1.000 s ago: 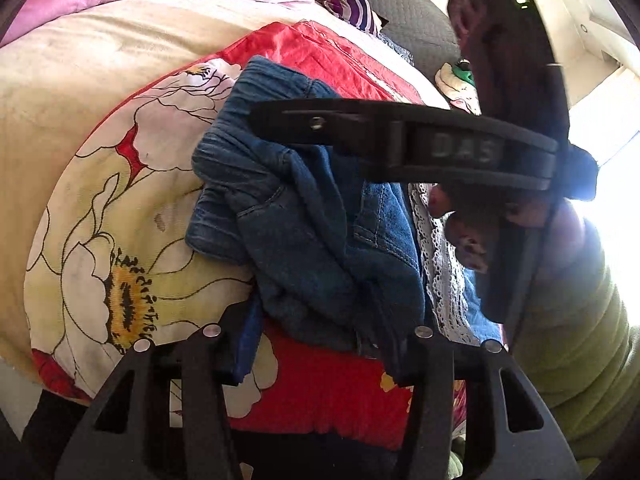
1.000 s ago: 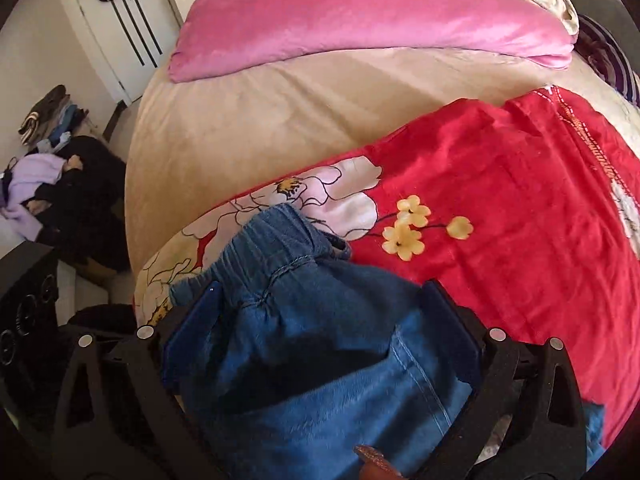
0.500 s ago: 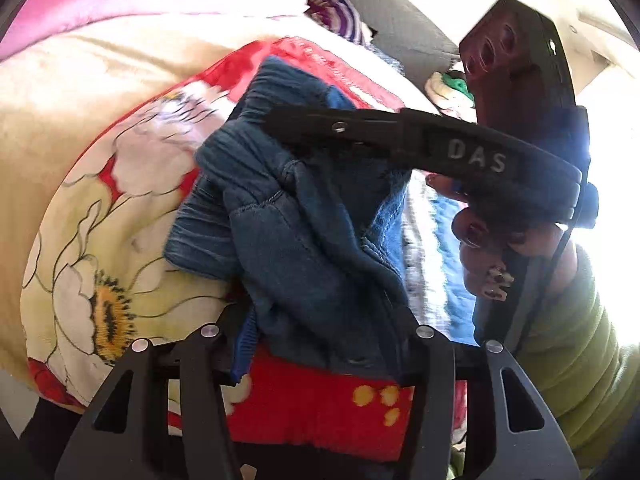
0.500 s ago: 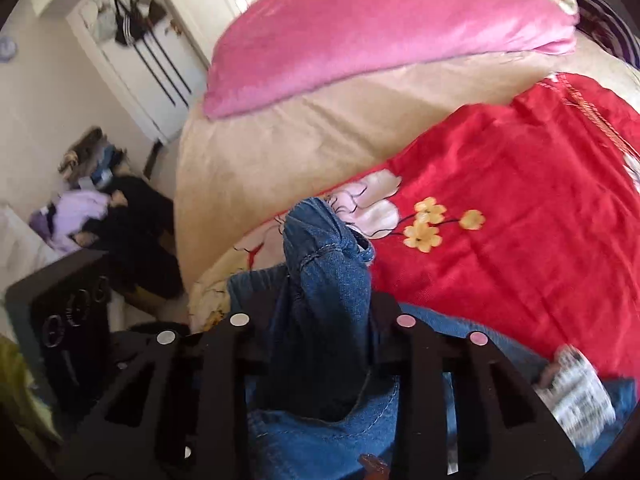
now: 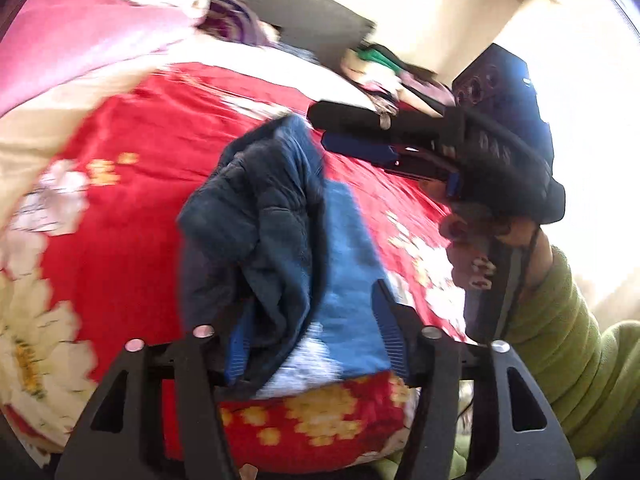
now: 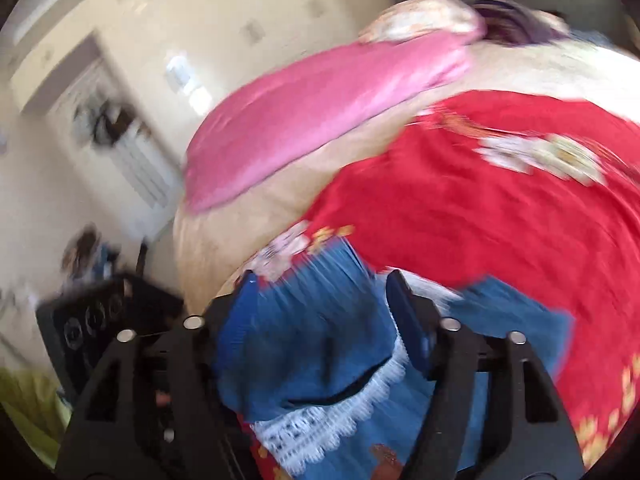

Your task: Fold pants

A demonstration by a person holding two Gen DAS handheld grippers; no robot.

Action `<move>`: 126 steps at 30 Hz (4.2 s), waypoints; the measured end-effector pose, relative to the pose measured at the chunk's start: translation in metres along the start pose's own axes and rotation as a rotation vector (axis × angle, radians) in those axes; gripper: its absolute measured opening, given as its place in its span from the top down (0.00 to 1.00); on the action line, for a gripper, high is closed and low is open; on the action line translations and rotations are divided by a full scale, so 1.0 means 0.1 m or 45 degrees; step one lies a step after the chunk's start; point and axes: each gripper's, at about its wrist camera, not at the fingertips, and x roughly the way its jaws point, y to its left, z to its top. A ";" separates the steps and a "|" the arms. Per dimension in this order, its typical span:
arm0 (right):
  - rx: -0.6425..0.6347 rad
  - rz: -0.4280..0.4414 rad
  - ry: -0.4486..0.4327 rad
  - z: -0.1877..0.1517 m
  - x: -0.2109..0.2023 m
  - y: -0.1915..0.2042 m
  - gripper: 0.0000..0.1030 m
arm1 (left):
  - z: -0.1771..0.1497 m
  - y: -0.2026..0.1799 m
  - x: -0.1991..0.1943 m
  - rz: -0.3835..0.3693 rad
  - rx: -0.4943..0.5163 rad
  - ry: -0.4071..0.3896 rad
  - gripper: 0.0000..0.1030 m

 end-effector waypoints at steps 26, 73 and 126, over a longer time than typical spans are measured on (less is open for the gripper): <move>-0.075 -0.383 0.311 -0.83 0.00 -0.21 0.66 | -0.19 -0.08 0.32 0.327 0.195 0.146 0.72; -0.258 -0.503 0.027 -0.49 -0.40 0.08 0.41 | -0.45 -0.17 0.12 0.207 0.129 0.170 0.63; -0.724 -0.217 0.453 -1.52 0.42 0.86 0.93 | 0.16 0.39 0.50 0.297 0.048 0.223 0.66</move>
